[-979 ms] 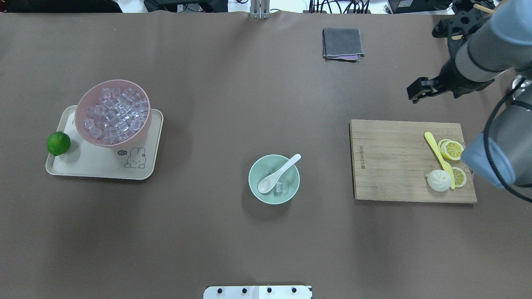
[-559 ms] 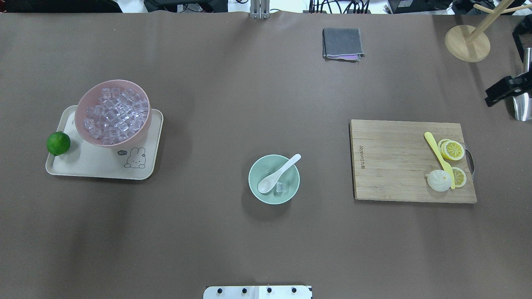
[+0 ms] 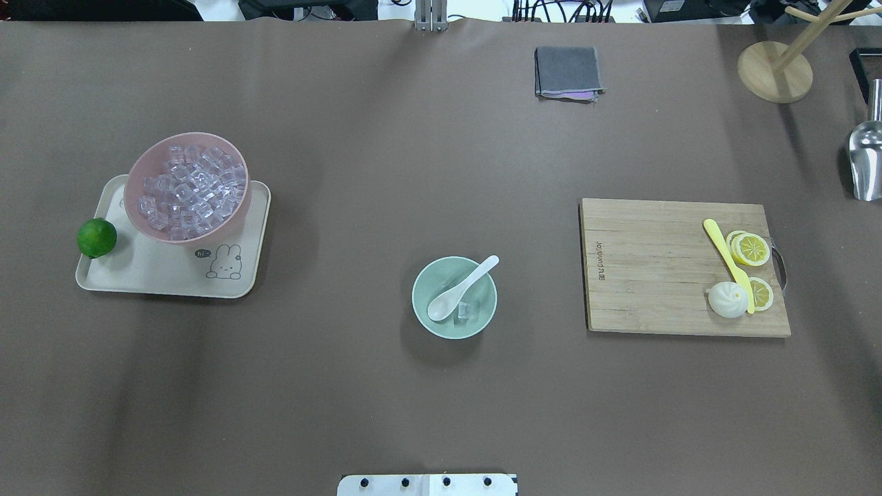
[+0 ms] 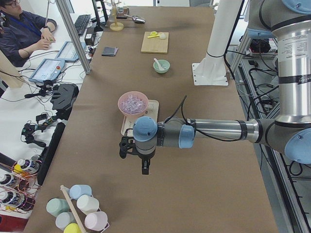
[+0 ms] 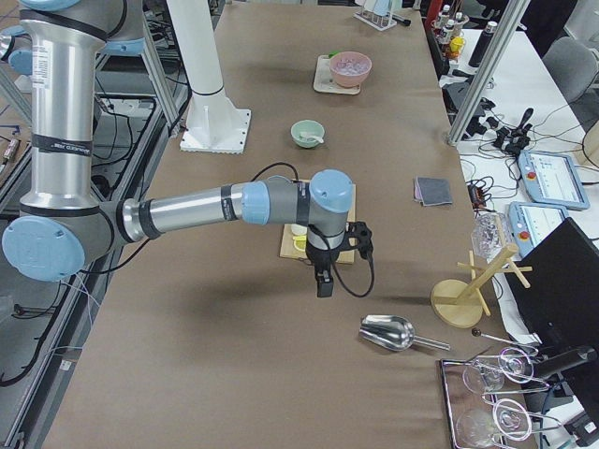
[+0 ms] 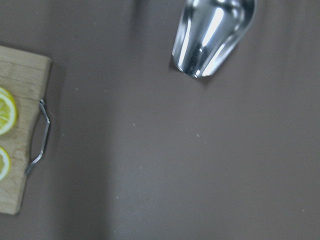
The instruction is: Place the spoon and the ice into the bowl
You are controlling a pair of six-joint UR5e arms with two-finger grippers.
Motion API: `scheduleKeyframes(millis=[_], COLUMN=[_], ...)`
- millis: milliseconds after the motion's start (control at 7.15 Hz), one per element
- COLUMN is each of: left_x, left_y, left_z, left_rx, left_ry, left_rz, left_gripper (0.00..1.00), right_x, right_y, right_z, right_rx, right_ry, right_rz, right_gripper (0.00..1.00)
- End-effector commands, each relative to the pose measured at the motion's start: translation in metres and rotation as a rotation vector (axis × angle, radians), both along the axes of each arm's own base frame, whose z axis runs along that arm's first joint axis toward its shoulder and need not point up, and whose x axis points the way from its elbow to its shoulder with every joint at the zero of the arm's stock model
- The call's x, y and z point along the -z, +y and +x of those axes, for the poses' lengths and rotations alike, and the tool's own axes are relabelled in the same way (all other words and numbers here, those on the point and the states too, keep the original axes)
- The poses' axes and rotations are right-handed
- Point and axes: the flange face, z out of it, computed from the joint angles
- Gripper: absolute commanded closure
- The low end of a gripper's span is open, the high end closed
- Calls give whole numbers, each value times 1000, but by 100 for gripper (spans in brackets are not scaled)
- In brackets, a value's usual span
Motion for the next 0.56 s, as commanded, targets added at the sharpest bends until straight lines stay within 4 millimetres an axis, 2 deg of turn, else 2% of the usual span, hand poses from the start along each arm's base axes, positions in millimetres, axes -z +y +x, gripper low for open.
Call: scheduleKeyframes(millis=[0, 420], left_x=[-17, -17], left_y=[17, 25], left_z=[0, 1], left_rx=[0, -3], left_ry=[-1, 1], left_rz=[-33, -29], left_gripper=[1, 1], right_x=[-30, -37], right_y=[30, 31], right_z=[16, 14], right_rx=[-23, -24], right_ry=[-2, -23], right_rz=[-57, -76], right_gripper=[0, 0])
